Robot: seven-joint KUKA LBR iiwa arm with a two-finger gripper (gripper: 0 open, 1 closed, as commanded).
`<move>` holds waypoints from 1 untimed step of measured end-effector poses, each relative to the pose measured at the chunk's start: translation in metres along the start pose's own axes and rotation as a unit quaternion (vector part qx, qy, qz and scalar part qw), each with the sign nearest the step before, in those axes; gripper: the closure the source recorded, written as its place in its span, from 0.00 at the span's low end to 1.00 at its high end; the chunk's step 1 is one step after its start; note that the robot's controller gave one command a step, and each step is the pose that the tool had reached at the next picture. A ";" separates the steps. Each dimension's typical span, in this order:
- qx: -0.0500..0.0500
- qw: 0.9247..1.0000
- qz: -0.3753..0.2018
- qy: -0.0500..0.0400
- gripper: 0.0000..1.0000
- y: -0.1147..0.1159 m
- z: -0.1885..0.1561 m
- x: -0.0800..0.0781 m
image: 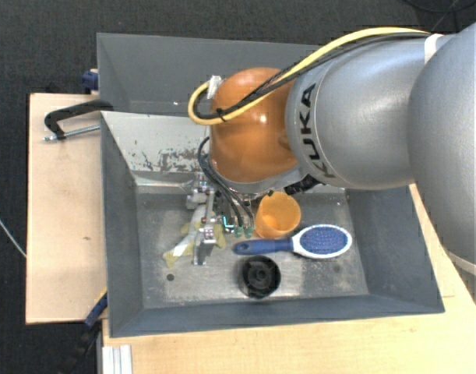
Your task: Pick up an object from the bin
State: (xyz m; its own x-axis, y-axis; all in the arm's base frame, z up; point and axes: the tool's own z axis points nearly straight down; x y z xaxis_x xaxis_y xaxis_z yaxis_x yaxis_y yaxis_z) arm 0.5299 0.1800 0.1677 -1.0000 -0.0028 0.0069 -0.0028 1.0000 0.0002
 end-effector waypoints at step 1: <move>-0.003 0.998 0.059 -0.009 0.00 -0.005 0.096 0.006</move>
Offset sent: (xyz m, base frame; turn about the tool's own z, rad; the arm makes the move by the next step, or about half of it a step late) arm -0.0098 -0.0068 -0.0977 0.1171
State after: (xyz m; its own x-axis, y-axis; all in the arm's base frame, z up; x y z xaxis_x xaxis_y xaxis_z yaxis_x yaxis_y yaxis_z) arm 0.5229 0.1749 0.0714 -0.9933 0.1148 -0.0099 0.1148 0.9934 0.0066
